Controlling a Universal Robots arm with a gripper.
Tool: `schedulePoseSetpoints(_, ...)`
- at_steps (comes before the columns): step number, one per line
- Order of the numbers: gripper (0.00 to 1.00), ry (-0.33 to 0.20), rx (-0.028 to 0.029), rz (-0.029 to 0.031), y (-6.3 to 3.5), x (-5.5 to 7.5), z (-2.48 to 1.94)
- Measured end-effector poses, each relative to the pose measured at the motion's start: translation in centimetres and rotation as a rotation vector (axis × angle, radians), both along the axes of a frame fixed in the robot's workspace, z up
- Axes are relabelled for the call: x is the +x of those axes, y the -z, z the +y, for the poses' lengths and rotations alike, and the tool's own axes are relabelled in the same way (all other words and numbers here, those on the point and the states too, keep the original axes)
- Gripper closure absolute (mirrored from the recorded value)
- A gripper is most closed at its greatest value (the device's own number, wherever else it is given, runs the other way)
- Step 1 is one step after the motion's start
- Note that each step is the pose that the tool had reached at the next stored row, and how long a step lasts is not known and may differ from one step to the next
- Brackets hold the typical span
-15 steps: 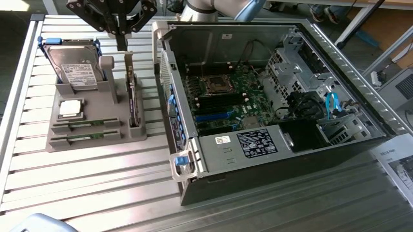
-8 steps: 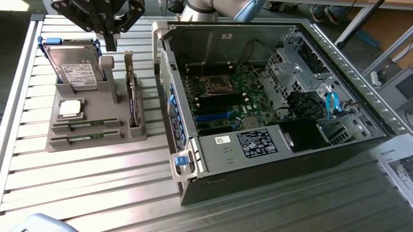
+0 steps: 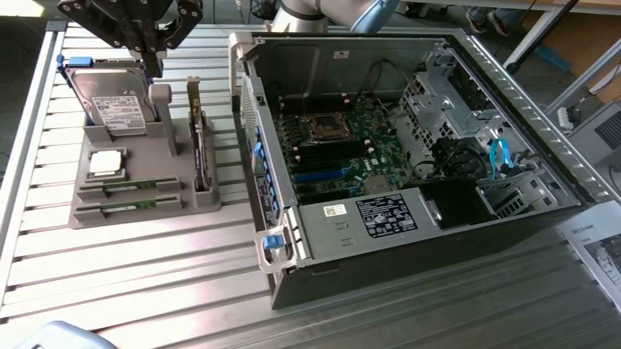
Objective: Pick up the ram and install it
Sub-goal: 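Reach for the ram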
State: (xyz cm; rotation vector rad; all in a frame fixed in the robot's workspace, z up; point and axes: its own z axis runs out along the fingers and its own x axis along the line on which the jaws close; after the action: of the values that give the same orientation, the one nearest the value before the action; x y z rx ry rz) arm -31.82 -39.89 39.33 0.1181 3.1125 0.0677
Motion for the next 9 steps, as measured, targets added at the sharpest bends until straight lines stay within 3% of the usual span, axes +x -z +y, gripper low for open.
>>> schedulePoseSetpoints(9,0.9,0.0,0.0,0.0002,0.0,-1.8,0.0)
